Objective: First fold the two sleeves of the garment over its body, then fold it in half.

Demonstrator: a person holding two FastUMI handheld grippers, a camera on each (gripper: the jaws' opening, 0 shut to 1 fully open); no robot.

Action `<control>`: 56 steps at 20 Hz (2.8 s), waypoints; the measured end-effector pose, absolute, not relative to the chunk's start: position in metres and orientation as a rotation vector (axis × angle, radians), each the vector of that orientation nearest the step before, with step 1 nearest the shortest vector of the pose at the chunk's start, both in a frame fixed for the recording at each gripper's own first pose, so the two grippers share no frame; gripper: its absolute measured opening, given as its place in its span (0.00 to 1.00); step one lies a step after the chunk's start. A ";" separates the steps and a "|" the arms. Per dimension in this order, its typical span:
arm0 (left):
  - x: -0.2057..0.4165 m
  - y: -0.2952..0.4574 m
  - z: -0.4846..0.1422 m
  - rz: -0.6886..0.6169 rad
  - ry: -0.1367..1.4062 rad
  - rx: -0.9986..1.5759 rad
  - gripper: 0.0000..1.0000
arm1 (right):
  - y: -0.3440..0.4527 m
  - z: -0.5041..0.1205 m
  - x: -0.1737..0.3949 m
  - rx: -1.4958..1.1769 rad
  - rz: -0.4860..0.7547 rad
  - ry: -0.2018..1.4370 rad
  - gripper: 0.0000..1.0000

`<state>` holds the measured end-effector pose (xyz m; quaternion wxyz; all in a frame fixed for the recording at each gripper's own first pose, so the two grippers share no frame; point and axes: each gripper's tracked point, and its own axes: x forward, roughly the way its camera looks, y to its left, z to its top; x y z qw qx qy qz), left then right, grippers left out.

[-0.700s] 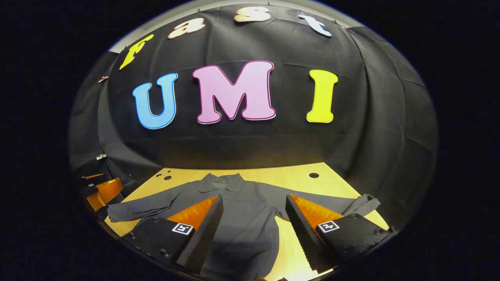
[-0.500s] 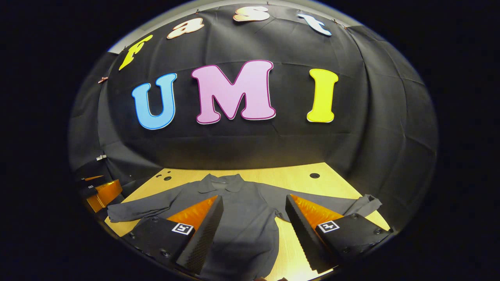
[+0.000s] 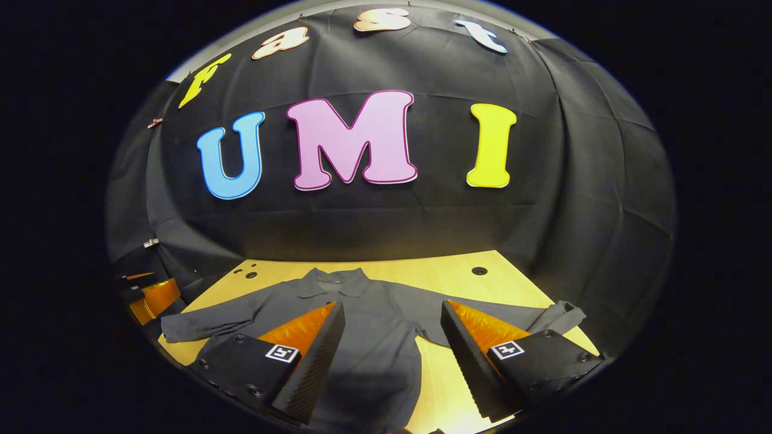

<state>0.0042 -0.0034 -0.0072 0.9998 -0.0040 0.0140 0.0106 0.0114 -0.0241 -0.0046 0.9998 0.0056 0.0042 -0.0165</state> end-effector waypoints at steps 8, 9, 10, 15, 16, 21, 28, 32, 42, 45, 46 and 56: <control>-0.001 -0.006 -0.008 0.008 0.031 0.008 0.96 | -0.084 -0.014 0.035 -0.003 -0.164 0.021 0.99; 0.000 -0.007 -0.008 0.004 0.037 0.000 0.96 | -0.096 -0.012 0.040 0.002 -0.190 0.015 0.99; 0.001 -0.007 -0.006 0.002 0.040 -0.008 0.95 | -0.109 -0.010 0.044 0.008 -0.220 0.013 0.99; 0.012 -0.002 -0.003 0.014 0.047 -0.003 0.96 | -0.188 -0.012 0.060 0.045 -0.396 0.030 1.00; 0.013 -0.002 -0.003 0.015 0.052 -0.001 0.96 | -0.202 -0.014 0.062 0.056 -0.425 0.034 1.00; 0.020 0.001 -0.009 0.022 0.081 0.006 0.95 | -0.264 -0.030 0.068 0.083 -0.541 0.069 1.00; 0.031 -0.001 -0.014 0.027 0.109 0.013 0.96 | -0.346 -0.074 0.072 0.098 -0.675 0.177 0.99; 0.036 -0.007 -0.017 0.015 0.124 0.031 0.96 | -0.396 -0.099 0.075 0.150 -0.767 0.250 0.98; 0.049 0.005 -0.041 0.057 0.203 0.030 0.98 | -0.452 -0.164 0.098 0.447 -0.833 0.387 0.99; 0.052 0.001 -0.044 0.051 0.209 0.044 0.97 | -0.457 -0.167 0.101 0.489 -0.836 0.411 0.99; 0.053 -0.001 -0.044 0.048 0.213 0.051 0.97 | -0.457 -0.172 0.102 0.493 -0.835 0.424 0.99; 0.056 0.000 -0.050 0.051 0.236 0.056 0.98 | -0.460 -0.185 0.099 0.462 -0.838 0.530 0.92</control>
